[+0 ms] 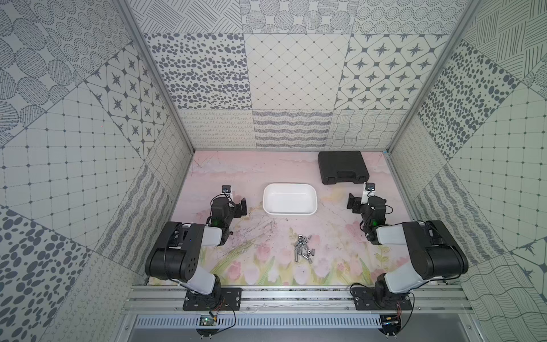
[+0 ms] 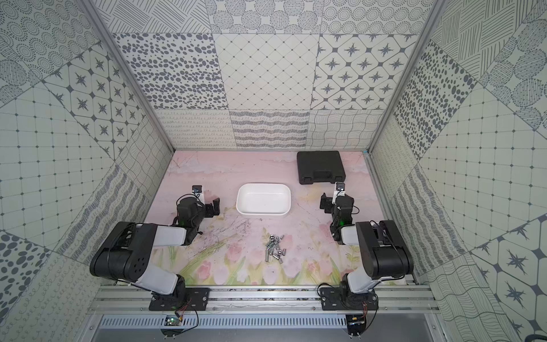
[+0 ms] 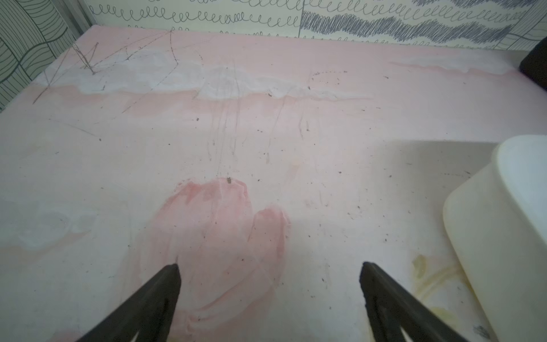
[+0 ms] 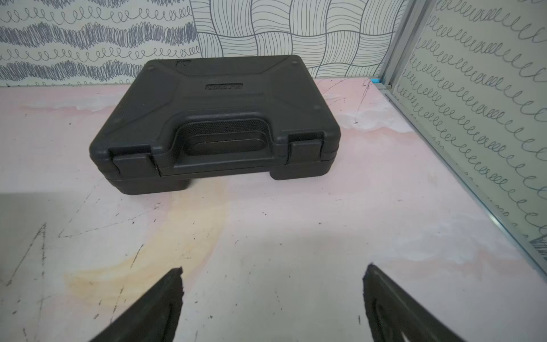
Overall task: Put the socket on the desktop into the storage box
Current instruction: Pick up the socket head from the center of the board.
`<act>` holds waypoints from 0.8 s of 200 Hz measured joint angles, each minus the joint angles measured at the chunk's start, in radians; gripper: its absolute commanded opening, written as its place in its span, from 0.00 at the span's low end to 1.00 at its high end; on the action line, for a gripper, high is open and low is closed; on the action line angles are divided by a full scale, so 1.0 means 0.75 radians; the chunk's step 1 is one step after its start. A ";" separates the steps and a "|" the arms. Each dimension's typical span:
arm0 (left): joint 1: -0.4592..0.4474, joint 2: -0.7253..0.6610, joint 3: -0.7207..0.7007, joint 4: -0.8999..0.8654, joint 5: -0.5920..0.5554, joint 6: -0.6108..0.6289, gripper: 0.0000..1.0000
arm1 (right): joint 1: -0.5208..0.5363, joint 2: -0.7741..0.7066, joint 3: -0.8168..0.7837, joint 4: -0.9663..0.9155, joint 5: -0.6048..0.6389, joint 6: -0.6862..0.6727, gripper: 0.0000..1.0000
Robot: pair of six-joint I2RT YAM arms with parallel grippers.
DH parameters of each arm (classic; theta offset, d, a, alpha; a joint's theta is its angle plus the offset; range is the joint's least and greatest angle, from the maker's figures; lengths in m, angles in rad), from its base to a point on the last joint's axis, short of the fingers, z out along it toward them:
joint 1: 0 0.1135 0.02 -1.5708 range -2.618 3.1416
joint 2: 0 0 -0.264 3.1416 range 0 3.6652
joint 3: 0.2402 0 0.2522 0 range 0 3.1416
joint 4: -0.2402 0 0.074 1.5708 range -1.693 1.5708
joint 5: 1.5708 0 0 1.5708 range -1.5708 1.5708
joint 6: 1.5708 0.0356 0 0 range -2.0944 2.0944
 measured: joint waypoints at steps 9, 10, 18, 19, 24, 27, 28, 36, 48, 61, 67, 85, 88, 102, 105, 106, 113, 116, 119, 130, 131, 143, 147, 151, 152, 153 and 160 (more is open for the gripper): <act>0.000 0.000 0.000 0.000 0.000 0.000 0.99 | 0.000 0.000 0.000 0.000 -0.001 0.000 0.97; 0.000 0.000 0.000 0.000 0.000 0.000 0.99 | 0.000 0.000 0.000 0.000 0.000 0.000 0.97; 0.001 0.000 0.000 0.000 0.000 0.000 0.99 | 0.000 0.000 0.000 0.000 0.000 0.000 0.96; 0.001 0.000 0.000 0.000 0.000 0.000 0.99 | 0.000 0.000 0.000 0.000 0.000 0.000 0.97; 0.001 0.000 0.000 0.000 0.000 0.000 0.99 | 0.000 0.000 0.000 0.000 0.000 0.000 0.97; 0.001 0.000 0.000 0.000 0.000 0.000 0.99 | 0.000 0.000 0.000 0.000 -0.001 0.000 0.97; 0.002 0.000 0.000 0.000 0.000 0.000 0.99 | 0.000 0.000 0.000 0.000 0.000 0.000 0.97; 0.002 0.000 0.000 0.000 0.000 0.000 0.99 | -0.001 0.000 0.000 0.000 0.000 0.000 0.97; 0.003 0.000 0.000 0.000 0.000 0.000 0.99 | -0.001 0.000 0.000 0.000 0.000 0.000 0.97; 0.003 0.000 0.000 0.000 0.000 0.000 0.99 | -0.001 0.000 0.000 0.000 0.000 0.000 0.97; 0.003 0.000 0.000 0.000 0.000 0.000 0.99 | -0.001 0.000 0.000 0.000 0.000 0.000 0.96; 0.003 0.000 0.000 0.000 0.000 0.000 0.99 | -0.001 0.000 0.000 0.000 -0.001 0.000 0.97; 0.003 0.000 0.000 0.000 0.000 0.000 0.99 | -0.001 0.000 0.000 0.000 0.000 0.000 0.96; 0.003 0.000 0.000 0.000 0.000 0.000 0.99 | -0.001 0.000 0.000 0.000 -0.001 0.000 0.97; 0.003 0.000 0.000 0.000 0.000 0.000 0.99 | -0.001 0.000 0.000 0.000 -0.001 0.000 0.97; 0.003 0.000 0.000 0.000 0.000 0.000 0.99 | -0.001 0.000 0.000 0.000 0.000 0.000 0.97; 0.003 0.000 0.000 0.000 0.000 0.000 0.99 | -0.001 0.000 0.000 0.000 0.000 0.000 0.97; 0.003 0.000 0.000 0.000 0.000 0.000 0.99 | -0.001 0.000 0.000 0.000 -0.001 0.000 0.97; 0.003 0.000 0.000 0.000 0.000 0.000 0.99 | -0.001 0.000 0.000 0.000 0.000 0.000 0.97; 0.003 0.000 0.000 0.000 0.000 0.000 0.99 | -0.001 0.000 0.000 0.000 0.000 0.000 0.97; 0.003 0.000 0.000 0.000 0.000 0.000 0.99 | -0.001 0.000 0.000 0.000 0.000 0.000 0.97; 0.003 0.000 0.000 0.000 0.000 0.000 0.99 | -0.001 0.000 0.000 0.001 0.000 0.000 0.97; 0.003 0.000 0.000 0.000 0.000 0.000 0.99 | -0.001 0.000 0.000 0.001 0.001 0.000 0.97; 0.003 0.000 0.000 0.000 0.000 0.000 0.99 | -0.001 -0.001 0.000 0.000 0.004 0.001 0.97; 0.003 0.000 0.000 0.000 0.000 0.000 0.99 | -0.001 -0.002 0.000 -0.001 0.006 0.001 0.97; 0.003 0.000 0.000 0.000 0.000 0.000 0.99 | -0.001 -0.002 0.000 -0.001 0.007 0.001 0.97; 0.003 0.000 0.000 0.001 -0.001 0.000 0.99 | 0.001 -0.012 0.002 -0.017 0.016 0.001 0.97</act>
